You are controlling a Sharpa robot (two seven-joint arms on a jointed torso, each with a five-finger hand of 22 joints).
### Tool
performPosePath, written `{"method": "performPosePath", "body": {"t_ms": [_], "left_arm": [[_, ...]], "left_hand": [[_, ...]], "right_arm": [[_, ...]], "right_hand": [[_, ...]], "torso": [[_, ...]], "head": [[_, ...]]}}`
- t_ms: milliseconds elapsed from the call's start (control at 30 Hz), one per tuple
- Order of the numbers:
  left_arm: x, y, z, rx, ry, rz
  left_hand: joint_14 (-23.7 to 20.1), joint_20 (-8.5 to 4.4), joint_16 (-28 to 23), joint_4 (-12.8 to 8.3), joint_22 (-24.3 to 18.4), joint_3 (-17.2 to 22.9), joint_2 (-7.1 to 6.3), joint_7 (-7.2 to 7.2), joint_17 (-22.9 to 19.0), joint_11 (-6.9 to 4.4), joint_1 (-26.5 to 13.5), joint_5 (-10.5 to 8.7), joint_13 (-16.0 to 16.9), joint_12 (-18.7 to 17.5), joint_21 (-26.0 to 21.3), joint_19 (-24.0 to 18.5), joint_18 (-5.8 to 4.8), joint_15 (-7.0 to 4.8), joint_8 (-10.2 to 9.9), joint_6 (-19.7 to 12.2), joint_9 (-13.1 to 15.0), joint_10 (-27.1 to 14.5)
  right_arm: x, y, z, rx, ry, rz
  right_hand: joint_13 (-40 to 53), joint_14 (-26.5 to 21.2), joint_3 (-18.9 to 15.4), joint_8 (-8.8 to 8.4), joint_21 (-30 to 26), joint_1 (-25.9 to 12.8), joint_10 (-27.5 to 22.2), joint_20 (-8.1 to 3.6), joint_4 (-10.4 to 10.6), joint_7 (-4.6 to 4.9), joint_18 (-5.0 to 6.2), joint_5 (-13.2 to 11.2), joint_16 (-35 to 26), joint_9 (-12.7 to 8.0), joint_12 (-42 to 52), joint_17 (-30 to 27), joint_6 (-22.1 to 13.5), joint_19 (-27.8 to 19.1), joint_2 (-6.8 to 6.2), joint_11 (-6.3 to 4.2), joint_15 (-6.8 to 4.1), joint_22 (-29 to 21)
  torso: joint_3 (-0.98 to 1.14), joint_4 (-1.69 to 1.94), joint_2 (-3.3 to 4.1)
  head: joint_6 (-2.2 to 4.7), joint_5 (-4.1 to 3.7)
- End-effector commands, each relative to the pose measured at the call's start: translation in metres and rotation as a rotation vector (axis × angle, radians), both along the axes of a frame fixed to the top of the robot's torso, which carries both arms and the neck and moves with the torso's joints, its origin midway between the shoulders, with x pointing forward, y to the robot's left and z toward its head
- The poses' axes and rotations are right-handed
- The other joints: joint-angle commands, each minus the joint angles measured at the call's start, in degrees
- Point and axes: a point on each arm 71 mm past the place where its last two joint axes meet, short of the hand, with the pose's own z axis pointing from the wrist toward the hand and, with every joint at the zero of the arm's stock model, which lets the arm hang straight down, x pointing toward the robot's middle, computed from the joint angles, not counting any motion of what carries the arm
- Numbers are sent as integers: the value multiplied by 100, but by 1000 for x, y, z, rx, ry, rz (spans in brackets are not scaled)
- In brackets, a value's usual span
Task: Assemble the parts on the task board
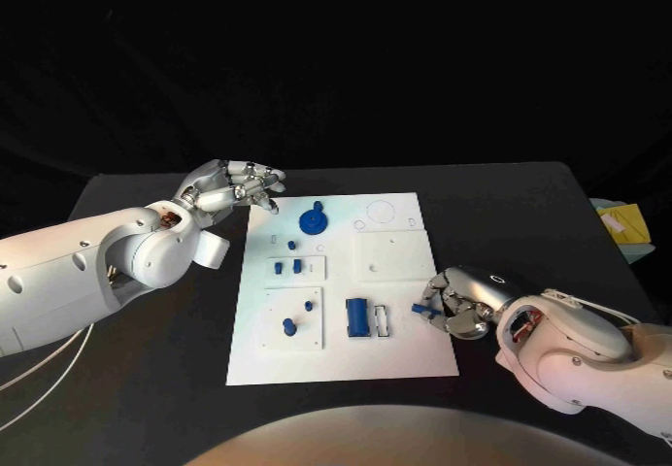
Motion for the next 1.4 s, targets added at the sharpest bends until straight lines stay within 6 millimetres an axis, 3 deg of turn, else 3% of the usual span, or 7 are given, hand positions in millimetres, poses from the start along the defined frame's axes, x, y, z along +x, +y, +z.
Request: {"method": "performPosePath", "body": {"t_ms": [33,367,500,667,1000,1400], "left_arm": [[0,-2,1,-13,-3,-11],[0,-3,1,-12,-3,-11],[0,-3,1,-13,-3,-12],[-1,-4,1,-14,-3,-14],[-1,-5,1,-15,-2,-18],[-2,-5,1,-15,0,-21]], "left_hand": [[2,-13,-37,-18,9,28,47,1,6,11,29,35,8,0,17,7,65,26,-32,-23,9,-38],[0,-16,-41,-45,17,46,52,1,8,11,54,39,9,0,24,6,66,23,-33,-22,11,-40],[0,-16,-41,-45,17,46,52,1,8,11,54,39,9,0,24,6,66,23,-33,-22,11,-40],[-1,-17,-42,-52,20,51,52,2,8,11,59,39,10,-1,27,6,66,23,-33,-21,12,-40],[-1,-18,-43,-58,23,55,54,2,8,11,63,39,10,-1,29,5,66,23,-33,-21,12,-40],[-2,-19,-45,-67,27,60,52,4,9,13,68,38,10,-1,33,4,65,23,-34,-22,13,-42]], "right_arm": [[1,-2,-2,46,79,-60],[3,5,3,88,80,-63],[4,14,8,119,64,-48],[5,29,9,148,71,-20],[6,49,-2,142,114,6],[3,56,-13,80,147,35]], "right_hand": [[1153,599,840,348,32,-223,319,5,-663,-2,-39,13,24,2484,46,1506,90,600,34,-1,41,1507],[1170,599,916,375,32,-409,332,5,-795,-3,-39,-4,24,2527,69,1506,92,600,38,0,41,1507],[1195,599,819,409,32,-653,352,5,-803,-17,-39,-117,24,2573,108,1506,99,600,-3,-8,38,1507],[1240,599,592,448,32,-915,385,-10,-748,-50,-39,-43,24,2623,179,1506,116,600,-46,-34,18,1507],[1246,599,400,478,32,-1024,388,-27,-748,-81,-39,-22,24,2656,185,1506,130,600,-123,-58,-2,1507],[1237,599,193,478,32,-1106,379,-39,-722,-93,-39,-134,24,2671,164,1506,119,600,-170,-68,-13,1507]], "torso": [[-5,5,0],[-4,0,-1],[-3,-1,1],[-3,-4,2],[-3,-1,4],[0,-3,2]], "head": [[2,3],[8,34],[10,38],[4,30],[-18,43],[-44,55]]}}
